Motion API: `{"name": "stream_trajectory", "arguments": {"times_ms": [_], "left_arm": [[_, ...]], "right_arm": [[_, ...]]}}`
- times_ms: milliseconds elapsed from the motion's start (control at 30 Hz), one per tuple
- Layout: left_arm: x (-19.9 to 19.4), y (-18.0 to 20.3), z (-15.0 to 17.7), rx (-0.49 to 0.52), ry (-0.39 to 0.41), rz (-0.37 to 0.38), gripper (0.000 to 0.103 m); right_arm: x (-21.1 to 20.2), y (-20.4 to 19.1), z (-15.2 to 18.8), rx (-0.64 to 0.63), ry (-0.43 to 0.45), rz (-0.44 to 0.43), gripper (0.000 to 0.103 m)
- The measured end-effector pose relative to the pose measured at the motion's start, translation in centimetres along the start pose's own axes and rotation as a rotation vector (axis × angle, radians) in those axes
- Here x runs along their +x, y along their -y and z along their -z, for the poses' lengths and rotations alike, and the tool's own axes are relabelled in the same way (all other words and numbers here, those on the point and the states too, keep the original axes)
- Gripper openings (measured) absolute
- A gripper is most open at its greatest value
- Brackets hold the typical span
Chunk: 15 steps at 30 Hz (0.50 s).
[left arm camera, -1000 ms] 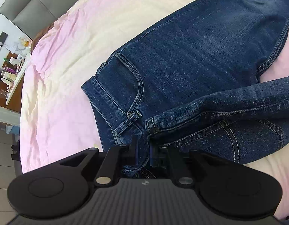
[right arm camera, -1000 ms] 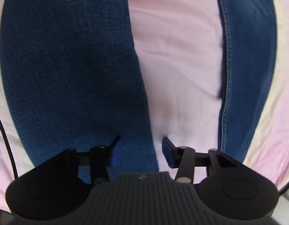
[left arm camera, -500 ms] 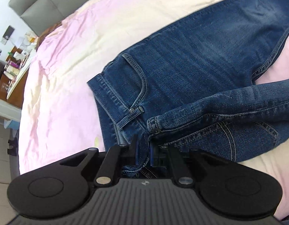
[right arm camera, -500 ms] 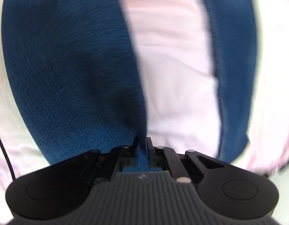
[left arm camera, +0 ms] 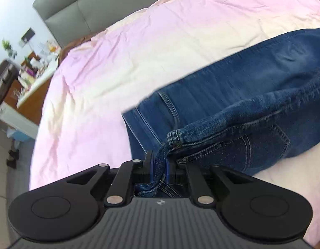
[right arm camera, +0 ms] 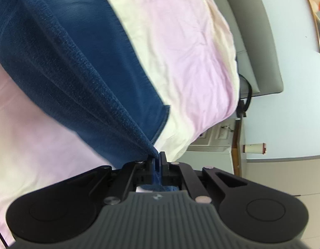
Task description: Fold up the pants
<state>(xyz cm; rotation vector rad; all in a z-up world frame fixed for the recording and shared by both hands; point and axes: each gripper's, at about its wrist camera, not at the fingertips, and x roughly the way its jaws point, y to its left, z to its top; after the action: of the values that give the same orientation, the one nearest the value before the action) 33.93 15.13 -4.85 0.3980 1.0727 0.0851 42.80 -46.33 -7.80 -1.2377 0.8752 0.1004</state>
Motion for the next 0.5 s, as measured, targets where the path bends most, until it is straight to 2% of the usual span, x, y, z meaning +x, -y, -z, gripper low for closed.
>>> {"name": "stream_trajectory", "arguments": {"times_ms": [100,267,500], "left_arm": [[3.3,0.2,-3.5,0.051,-0.034,-0.026,0.012],[10.5,0.1,-8.1,0.023,-0.092,-0.041,0.013],[17.2,-1.0,-10.3,-0.067,-0.151,0.013,0.013]], "right_arm": [[2.4,1.2,-3.4,-0.001,-0.021,0.038,0.000],[9.5,1.2,-8.8,-0.037,-0.086,0.058,0.000],[19.5,0.1,-15.9,-0.073,-0.157,0.078,0.000]]}}
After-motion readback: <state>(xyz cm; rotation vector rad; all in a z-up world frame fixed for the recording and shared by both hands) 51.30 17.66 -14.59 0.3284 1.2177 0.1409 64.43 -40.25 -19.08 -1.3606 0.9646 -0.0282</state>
